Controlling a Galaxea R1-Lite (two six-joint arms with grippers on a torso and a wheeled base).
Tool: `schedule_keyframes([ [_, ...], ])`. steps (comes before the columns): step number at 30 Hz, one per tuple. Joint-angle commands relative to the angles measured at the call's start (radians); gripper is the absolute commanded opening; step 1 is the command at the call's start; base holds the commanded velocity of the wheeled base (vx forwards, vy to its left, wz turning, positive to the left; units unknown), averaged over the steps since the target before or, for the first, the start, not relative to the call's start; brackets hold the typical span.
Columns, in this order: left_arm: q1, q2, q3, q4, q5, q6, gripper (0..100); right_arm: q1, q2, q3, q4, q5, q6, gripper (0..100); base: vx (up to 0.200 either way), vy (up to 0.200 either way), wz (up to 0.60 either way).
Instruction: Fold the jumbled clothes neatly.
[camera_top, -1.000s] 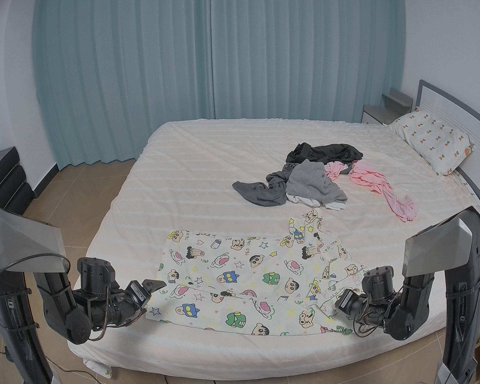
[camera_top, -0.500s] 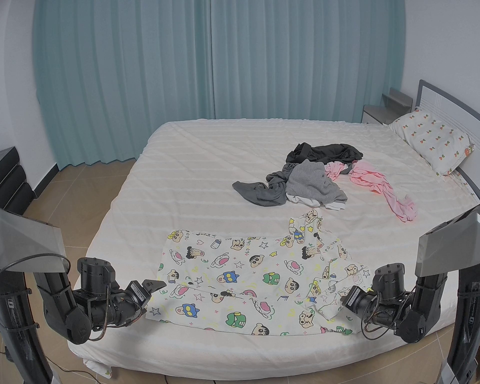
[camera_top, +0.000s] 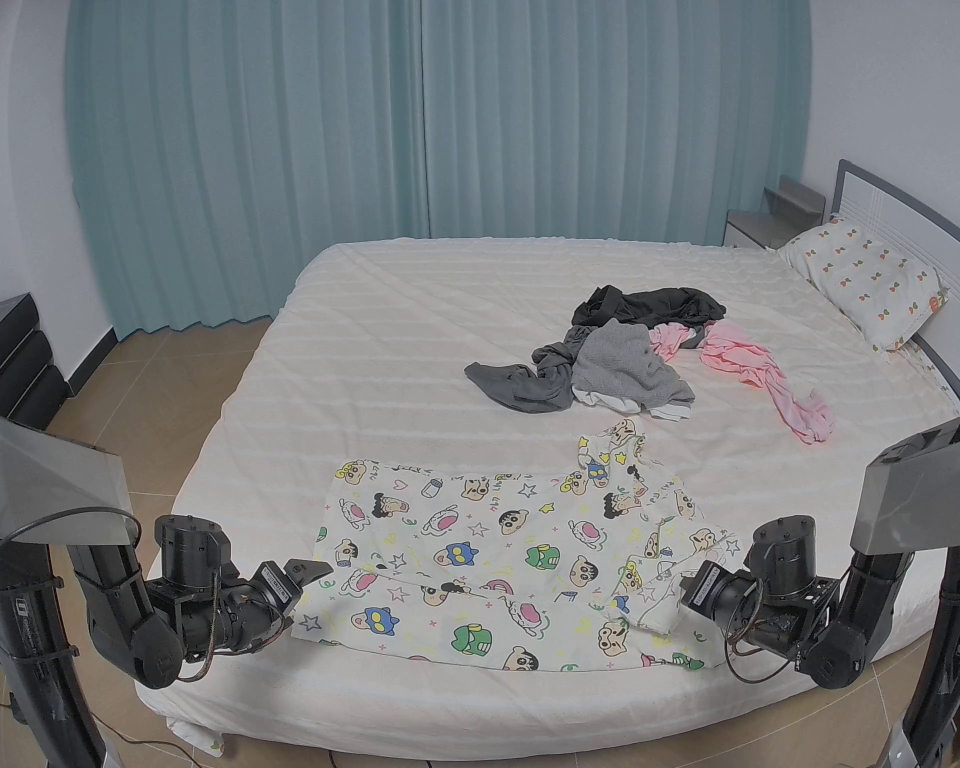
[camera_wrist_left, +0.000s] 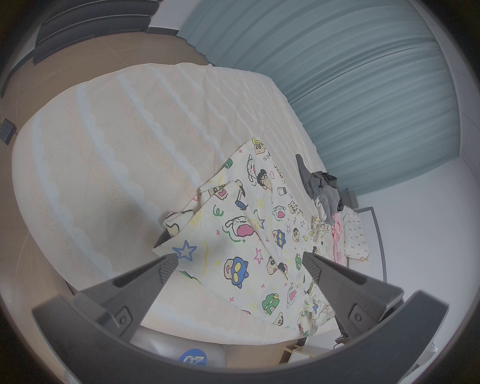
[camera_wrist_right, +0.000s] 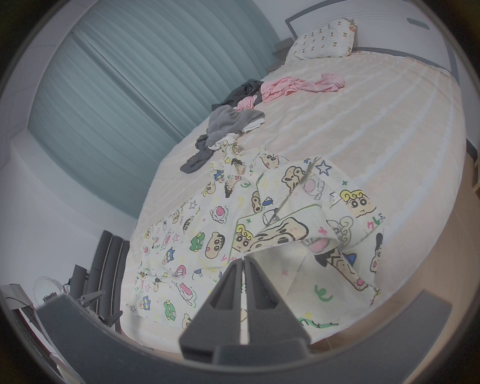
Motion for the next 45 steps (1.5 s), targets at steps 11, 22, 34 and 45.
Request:
schedule_keyframes([
  [11, 0.000, 0.000, 0.000, 0.000, 0.000, 0.000, 100, 0.022, -0.249, -0.224, 0.425, -0.001, -0.009, 0, 0.000, 0.000, 0.00],
  [22, 0.000, 0.000, 0.000, 0.000, 0.000, 0.000, 100, 0.053, -0.321, -0.358, 0.738, 0.001, -0.008, 0, 0.000, 0.000, 0.00],
  [34, 0.000, 0.000, 0.000, 0.000, 0.000, 0.000, 100, 0.104, -0.347, -0.390, 0.976, -0.018, 0.027, 0, 0.000, 0.000, 0.00],
  [45, 0.000, 0.000, 0.001, 0.000, 0.000, 0.000, 100, 0.130, -0.353, -0.329, 0.999, -0.021, 0.052, 0, 0.000, 0.000, 0.00],
])
